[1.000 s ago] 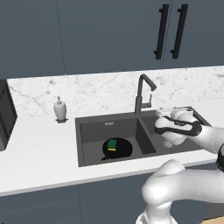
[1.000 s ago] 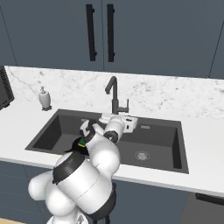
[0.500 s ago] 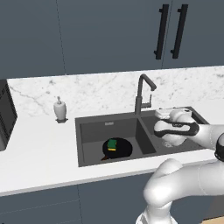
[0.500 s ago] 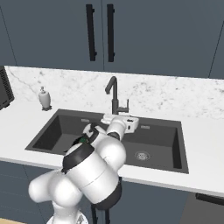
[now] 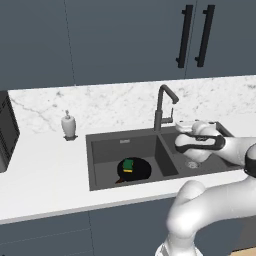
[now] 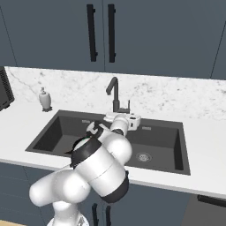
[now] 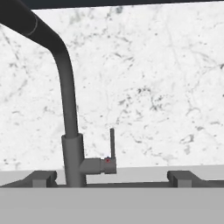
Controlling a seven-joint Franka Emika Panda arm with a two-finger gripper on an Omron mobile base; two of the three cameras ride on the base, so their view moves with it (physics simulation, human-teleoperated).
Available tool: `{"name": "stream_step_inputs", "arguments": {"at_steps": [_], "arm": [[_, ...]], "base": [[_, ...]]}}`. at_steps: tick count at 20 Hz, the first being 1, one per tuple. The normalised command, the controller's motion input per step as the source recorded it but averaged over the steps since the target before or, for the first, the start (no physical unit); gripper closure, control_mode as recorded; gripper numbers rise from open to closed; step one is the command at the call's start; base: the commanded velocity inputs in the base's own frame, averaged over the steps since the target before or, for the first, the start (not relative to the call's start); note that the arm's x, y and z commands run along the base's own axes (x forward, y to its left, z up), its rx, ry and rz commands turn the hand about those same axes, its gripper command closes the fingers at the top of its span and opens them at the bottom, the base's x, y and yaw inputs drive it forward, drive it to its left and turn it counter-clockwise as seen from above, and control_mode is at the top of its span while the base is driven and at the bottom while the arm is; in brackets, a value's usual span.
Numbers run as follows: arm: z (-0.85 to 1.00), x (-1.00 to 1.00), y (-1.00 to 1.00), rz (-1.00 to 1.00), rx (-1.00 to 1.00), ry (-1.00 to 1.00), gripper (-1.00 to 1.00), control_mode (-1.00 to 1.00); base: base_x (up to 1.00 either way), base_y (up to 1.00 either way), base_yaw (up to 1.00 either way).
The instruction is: Pick the pan and sponge and place them into the sink. Then turn on the water.
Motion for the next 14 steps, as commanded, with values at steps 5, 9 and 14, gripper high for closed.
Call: {"name": "stream_step_inputs", "arguments": {"at_steps": [5,9,14], "arm": [[0.00,0.30,0.00,0.05,0.00,0.00,-1.00,-1.00],[0.00,0.26,0.00,0.04,0.00,0.00,-1.00,-1.00],[0.00,0.32,0.00,0.01,0.00,0.00,-1.00,-1.00]], "base": [[0.00,0.00,0.00],[0.00,0.00,0.00],[0.00,0.00,0.00]]}}
